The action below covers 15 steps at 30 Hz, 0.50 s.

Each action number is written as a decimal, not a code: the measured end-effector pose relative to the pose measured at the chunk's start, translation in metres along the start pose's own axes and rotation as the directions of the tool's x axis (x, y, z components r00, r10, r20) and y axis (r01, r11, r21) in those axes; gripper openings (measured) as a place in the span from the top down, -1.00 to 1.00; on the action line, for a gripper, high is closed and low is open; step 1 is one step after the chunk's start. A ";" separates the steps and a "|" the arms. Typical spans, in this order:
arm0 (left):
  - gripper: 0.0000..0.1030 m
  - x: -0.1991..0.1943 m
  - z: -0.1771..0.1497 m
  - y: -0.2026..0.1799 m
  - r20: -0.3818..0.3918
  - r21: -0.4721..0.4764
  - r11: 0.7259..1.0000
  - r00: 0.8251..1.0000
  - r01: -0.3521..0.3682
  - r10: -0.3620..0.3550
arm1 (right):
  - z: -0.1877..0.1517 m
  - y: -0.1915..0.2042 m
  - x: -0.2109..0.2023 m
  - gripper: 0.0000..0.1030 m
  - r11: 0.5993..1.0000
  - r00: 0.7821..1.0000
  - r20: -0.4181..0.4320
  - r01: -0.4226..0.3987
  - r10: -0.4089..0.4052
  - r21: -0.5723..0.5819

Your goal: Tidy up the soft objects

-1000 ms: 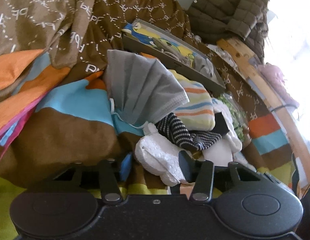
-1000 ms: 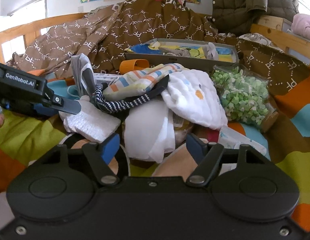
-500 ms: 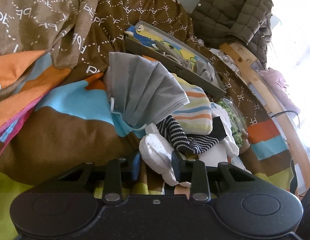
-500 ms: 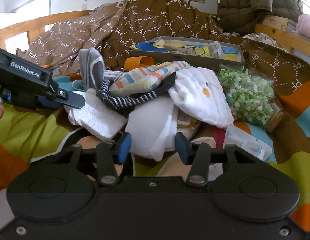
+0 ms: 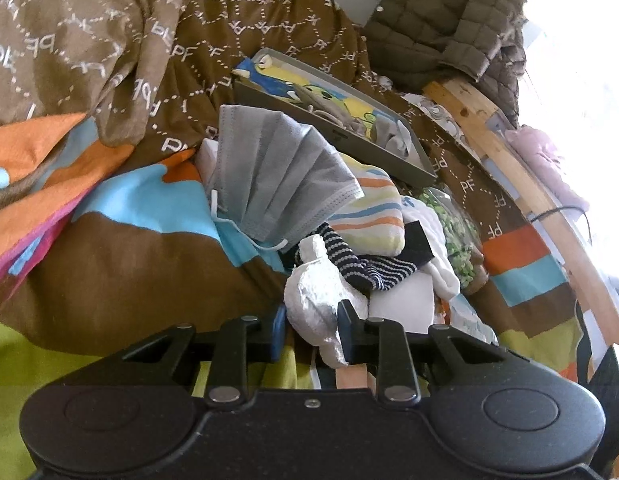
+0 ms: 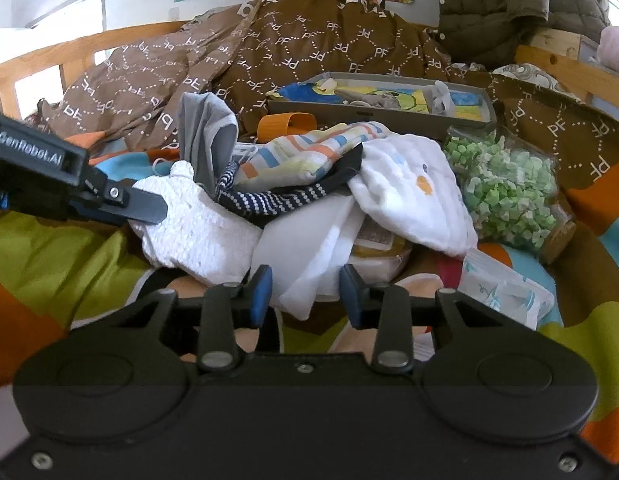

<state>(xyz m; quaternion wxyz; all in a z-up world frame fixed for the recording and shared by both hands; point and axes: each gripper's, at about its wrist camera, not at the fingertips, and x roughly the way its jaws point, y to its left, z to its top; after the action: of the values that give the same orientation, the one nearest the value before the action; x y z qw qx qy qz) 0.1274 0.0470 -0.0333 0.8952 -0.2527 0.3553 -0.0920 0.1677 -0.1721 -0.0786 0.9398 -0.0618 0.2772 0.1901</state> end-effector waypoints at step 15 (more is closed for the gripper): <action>0.67 -0.013 -0.015 -0.046 0.019 0.273 0.962 1.000 0.019 -0.025 | 0.005 -0.003 -0.001 0.91 1.000 1.000 0.025 0.018 -0.018 -0.016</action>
<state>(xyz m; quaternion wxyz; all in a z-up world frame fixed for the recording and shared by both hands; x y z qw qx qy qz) 0.1079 0.0066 -0.0116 0.9242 -0.1321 0.3268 -0.1470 0.1703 -0.1745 -0.0737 0.9442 -0.0698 0.2635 0.1847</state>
